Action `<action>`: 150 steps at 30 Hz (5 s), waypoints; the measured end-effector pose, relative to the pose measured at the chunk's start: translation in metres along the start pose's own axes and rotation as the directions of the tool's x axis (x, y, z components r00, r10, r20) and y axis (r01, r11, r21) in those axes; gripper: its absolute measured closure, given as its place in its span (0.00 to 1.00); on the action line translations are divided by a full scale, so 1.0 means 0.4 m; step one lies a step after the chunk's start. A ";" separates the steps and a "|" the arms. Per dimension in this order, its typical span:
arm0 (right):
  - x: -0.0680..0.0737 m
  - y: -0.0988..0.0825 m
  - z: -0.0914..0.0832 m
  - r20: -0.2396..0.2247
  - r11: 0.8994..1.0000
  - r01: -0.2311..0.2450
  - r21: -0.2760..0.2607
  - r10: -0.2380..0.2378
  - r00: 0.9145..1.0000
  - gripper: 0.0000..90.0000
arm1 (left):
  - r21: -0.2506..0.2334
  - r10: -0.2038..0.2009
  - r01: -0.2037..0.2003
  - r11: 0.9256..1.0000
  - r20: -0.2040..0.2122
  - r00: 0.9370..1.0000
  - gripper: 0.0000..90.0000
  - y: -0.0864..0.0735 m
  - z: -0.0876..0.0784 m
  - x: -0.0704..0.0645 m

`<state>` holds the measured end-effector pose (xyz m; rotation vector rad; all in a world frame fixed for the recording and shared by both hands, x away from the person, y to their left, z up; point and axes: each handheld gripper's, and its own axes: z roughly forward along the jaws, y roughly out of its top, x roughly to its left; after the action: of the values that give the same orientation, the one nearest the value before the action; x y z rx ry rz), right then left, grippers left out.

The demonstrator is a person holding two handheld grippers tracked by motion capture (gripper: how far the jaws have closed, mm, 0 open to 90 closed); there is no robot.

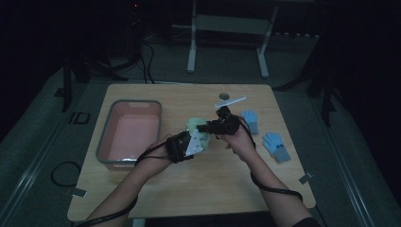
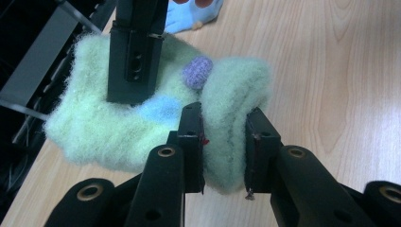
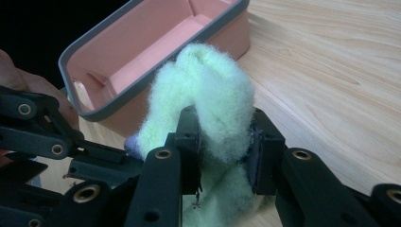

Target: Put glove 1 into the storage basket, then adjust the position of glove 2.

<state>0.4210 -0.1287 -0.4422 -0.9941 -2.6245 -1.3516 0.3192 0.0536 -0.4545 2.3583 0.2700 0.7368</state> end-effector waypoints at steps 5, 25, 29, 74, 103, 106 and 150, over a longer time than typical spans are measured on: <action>0.009 0.019 0.017 -0.013 1.000 -0.001 0.006 0.001 1.000 0.78 | 0.006 -0.005 0.005 1.000 -0.001 1.000 0.81 -0.013 -0.015 0.013; 0.102 0.146 0.107 -0.050 0.997 0.081 0.021 -0.080 0.996 0.78 | 0.043 -0.033 0.036 0.998 -0.063 0.997 0.81 -0.093 -0.126 0.078; 0.123 0.165 0.133 -0.059 0.995 0.095 0.025 -0.094 0.994 0.78 | 0.048 -0.052 0.055 0.997 -0.067 0.996 0.81 -0.118 -0.147 0.089; 0.186 0.203 0.503 -0.100 0.975 0.080 0.207 -0.061 0.993 0.76 | 0.217 -0.156 0.142 0.966 0.050 0.986 0.80 -0.428 -0.139 0.167; 0.168 0.150 0.258 -0.161 0.980 0.164 0.111 -0.145 0.976 0.48 | 0.236 -0.322 0.301 0.924 0.055 0.945 0.47 -0.323 -0.160 0.182; 0.152 0.132 0.229 -0.146 0.980 0.167 0.108 -0.150 0.978 0.48 | 0.218 -0.342 0.321 0.922 0.062 0.938 0.47 -0.300 -0.158 0.178; -0.075 -0.204 -0.094 0.060 0.992 0.128 -0.003 -0.128 0.990 0.15 | 0.124 -0.231 0.209 0.970 0.209 0.950 0.14 -0.119 0.019 -0.026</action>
<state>0.3906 -0.2065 -0.4866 -0.8938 -2.7733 -1.3779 0.3148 0.0826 -0.4942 2.4283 0.4739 0.3570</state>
